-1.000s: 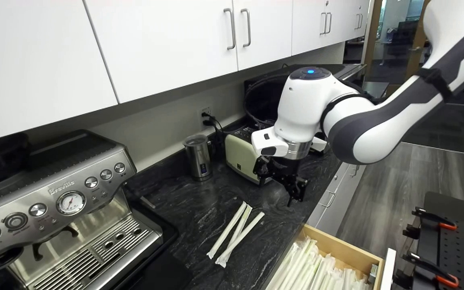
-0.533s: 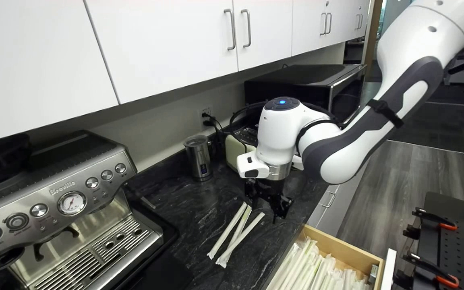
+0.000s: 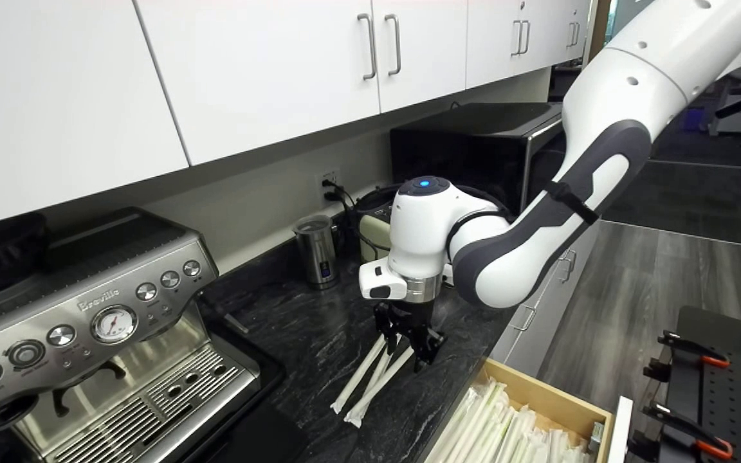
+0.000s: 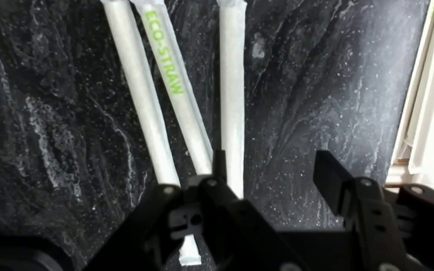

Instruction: Put one straw in the drawer

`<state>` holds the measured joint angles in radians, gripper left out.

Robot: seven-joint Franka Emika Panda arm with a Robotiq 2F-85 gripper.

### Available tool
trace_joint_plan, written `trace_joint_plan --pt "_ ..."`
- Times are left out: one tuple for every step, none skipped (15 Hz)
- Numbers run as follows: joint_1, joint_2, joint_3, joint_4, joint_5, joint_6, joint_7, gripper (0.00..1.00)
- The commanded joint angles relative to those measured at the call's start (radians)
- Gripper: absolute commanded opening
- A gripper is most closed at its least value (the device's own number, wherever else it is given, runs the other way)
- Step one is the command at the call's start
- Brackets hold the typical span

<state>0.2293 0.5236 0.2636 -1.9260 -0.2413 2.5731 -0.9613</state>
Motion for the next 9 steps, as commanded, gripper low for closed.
trace_joint_plan --pt "-0.014 0.066 0.016 0.075 0.001 -0.016 -0.030 0.63" --pt "-0.014 0.079 0.015 0.087 -0.001 -0.016 -0.030 0.62" --pt "-0.013 0.091 0.013 0.098 -0.004 -0.013 -0.027 0.56" --pt "-0.012 0.102 0.011 0.110 -0.006 -0.014 -0.024 0.55" --pt "-0.011 0.114 0.010 0.121 -0.008 -0.017 -0.022 0.53" --pt "-0.012 0.124 0.010 0.131 -0.007 -0.018 -0.023 0.51" --pt "-0.012 0.135 0.010 0.140 -0.007 -0.021 -0.023 0.51" --pt "-0.011 0.143 0.010 0.148 -0.008 -0.022 -0.022 0.52" --pt "-0.012 0.153 0.011 0.155 -0.007 -0.023 -0.022 0.52"
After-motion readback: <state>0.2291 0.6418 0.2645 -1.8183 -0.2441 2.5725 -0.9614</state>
